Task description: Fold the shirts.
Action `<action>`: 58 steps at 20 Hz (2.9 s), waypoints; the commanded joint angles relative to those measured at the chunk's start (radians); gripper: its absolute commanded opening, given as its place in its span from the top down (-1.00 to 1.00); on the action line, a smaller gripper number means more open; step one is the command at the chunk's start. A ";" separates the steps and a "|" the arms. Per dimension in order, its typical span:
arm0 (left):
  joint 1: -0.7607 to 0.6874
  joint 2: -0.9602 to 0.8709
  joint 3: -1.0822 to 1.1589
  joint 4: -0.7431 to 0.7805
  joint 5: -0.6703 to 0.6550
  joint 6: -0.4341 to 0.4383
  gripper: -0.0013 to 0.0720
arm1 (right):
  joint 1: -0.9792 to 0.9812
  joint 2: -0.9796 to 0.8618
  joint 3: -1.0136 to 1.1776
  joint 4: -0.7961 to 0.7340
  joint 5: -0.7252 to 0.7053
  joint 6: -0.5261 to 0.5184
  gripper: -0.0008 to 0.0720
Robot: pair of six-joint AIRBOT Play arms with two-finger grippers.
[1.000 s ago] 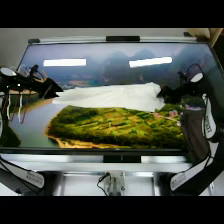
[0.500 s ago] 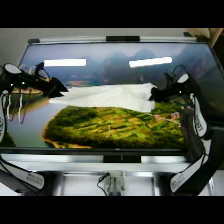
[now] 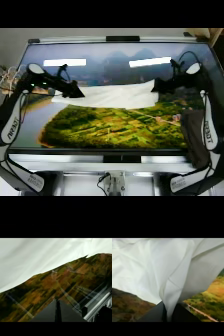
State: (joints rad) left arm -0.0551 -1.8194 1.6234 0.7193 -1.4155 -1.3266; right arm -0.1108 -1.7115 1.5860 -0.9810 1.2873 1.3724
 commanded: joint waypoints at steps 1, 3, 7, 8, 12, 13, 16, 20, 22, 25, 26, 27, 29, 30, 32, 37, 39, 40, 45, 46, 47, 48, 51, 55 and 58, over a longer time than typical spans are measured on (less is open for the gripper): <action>-0.152 -0.042 0.000 -0.115 0.102 0.042 0.89 | 0.001 0.125 0.000 -0.023 0.159 -0.004 0.80; -0.220 -0.043 0.000 -0.118 0.209 0.031 0.89 | 0.001 0.192 0.000 -0.077 0.233 0.008 0.81; -0.357 -0.053 0.000 -0.129 0.368 -0.025 0.89 | 0.001 0.303 0.000 -0.096 0.325 0.039 0.81; -0.389 -0.061 0.000 -0.129 0.403 -0.026 0.89 | 0.001 0.330 0.000 -0.096 0.349 0.048 0.81; -0.462 -0.115 0.000 -0.128 0.425 -0.090 0.90 | 0.000 0.441 0.000 -0.110 0.391 0.062 0.81; -0.479 -0.130 0.000 -0.128 0.425 -0.098 0.90 | 0.000 0.467 0.000 -0.114 0.394 0.067 0.81; -0.547 -0.176 0.001 -0.154 0.486 -0.131 0.90 | 0.001 0.540 0.000 -0.114 0.393 0.073 0.80; -0.647 -0.231 0.001 -0.376 0.550 -0.054 0.90 | 0.001 0.574 0.000 -0.125 0.394 0.112 0.80; -0.638 -0.222 0.001 -0.375 0.570 -0.043 0.90 | 0.002 0.568 0.000 -0.129 0.380 0.112 0.80; -0.524 -0.149 0.001 -0.275 0.548 -0.049 0.90 | 0.012 0.534 0.000 -0.120 0.300 0.109 0.81; -0.467 -0.104 0.001 -0.203 0.512 -0.067 0.91 | 0.029 0.516 0.000 -0.111 0.255 0.109 0.81; -0.405 -0.052 0.001 -0.127 0.469 -0.079 0.90 | 0.061 0.493 0.000 -0.112 0.200 0.108 0.81; -0.284 0.056 0.001 0.021 0.398 -0.109 0.90 | 0.153 0.430 0.000 -0.113 0.072 0.101 0.81; -0.212 0.124 0.001 0.104 0.369 -0.135 0.91 | 0.207 0.391 0.000 -0.112 0.005 0.102 0.81; -0.084 0.237 0.001 0.188 0.329 -0.153 0.90 | 0.329 0.294 0.000 -0.110 -0.148 0.110 0.81; 0.175 0.472 0.000 0.198 0.212 -0.152 0.90 | 0.559 0.030 0.000 0.001 -0.474 0.124 0.81; 0.217 0.532 0.000 0.199 0.181 -0.148 0.90 | 0.607 -0.063 0.000 0.080 -0.554 0.136 0.80; 0.224 0.555 0.000 0.201 0.169 -0.146 0.90 | 0.620 -0.101 0.000 0.124 -0.577 0.136 0.80; 0.192 0.579 -0.002 0.201 0.159 -0.121 0.90 | 0.634 -0.174 0.000 0.303 -0.604 0.134 0.78; 0.180 0.579 -0.011 0.201 0.174 -0.122 0.90 | 0.634 -0.172 0.000 0.309 -0.600 0.131 0.78; 0.169 0.579 -0.023 0.201 0.187 -0.122 0.90 | 0.634 -0.172 0.000 0.338 -0.588 0.111 0.74; 0.160 0.579 -0.037 0.201 0.200 -0.122 0.90 | 0.636 -0.172 0.000 0.380 -0.563 0.075 0.28; 0.134 0.578 -0.081 0.201 0.229 -0.122 0.90 | 0.661 -0.172 0.000 0.448 -0.460 -0.018 -0.15; 0.123 0.578 -0.122 0.201 0.230 -0.122 0.90 | 0.616 -0.150 0.000 0.450 -0.229 -0.064 -0.58; 0.123 0.578 -0.124 0.202 0.230 -0.101 0.90 | 0.490 -0.066 0.000 0.274 -0.063 -0.026 -0.58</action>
State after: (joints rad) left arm 0.0723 -1.2423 1.5108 0.9215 -1.1881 -1.4429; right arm 0.4614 -1.8313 1.5856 -0.5869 1.0500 1.3346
